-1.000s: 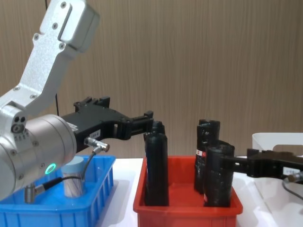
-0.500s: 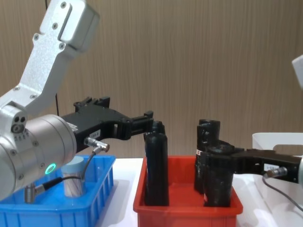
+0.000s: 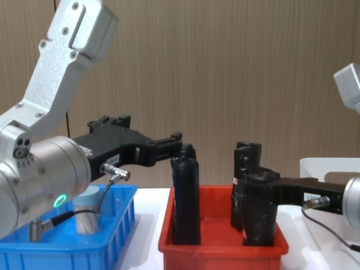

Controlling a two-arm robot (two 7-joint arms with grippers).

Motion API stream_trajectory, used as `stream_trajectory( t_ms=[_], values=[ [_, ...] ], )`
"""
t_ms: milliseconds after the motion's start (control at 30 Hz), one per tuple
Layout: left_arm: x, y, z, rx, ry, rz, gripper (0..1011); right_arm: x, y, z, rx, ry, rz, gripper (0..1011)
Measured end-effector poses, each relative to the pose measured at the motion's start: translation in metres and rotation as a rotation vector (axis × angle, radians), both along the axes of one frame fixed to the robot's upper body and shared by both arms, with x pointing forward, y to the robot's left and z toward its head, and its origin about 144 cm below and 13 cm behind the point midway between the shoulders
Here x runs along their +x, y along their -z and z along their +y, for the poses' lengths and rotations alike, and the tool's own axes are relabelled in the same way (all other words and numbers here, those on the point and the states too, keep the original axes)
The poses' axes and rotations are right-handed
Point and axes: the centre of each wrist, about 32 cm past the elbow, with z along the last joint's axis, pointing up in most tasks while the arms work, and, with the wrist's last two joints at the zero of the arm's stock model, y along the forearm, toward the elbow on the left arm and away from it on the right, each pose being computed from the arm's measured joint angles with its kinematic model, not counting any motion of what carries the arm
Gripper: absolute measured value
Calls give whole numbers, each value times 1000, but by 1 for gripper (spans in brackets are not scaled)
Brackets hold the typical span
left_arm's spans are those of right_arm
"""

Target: Pick the cotton swabs from the blue box and place them into the white box.

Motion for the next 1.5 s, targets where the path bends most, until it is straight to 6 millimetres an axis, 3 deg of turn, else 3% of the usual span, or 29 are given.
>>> stream_trajectory(
  t_ms=[133, 233, 800, 1233, 1500],
  values=[
    [0, 0, 0, 0, 0, 0, 1004, 1, -1, 1, 0, -1, 2, 531],
    [0, 0, 0, 0, 0, 0, 1004, 2, -2, 1, 5, -3, 2, 513],
    [0, 0, 0, 0, 0, 0, 1004, 4, -34, -1, 30, 4, -94, 509],
    [0, 0, 0, 0, 0, 0, 1004, 10, -82, -27, 7, 88, -252, 509],
    [0, 0, 0, 0, 0, 0, 1004, 14, -99, -47, -25, 164, -311, 509]
  ],
)
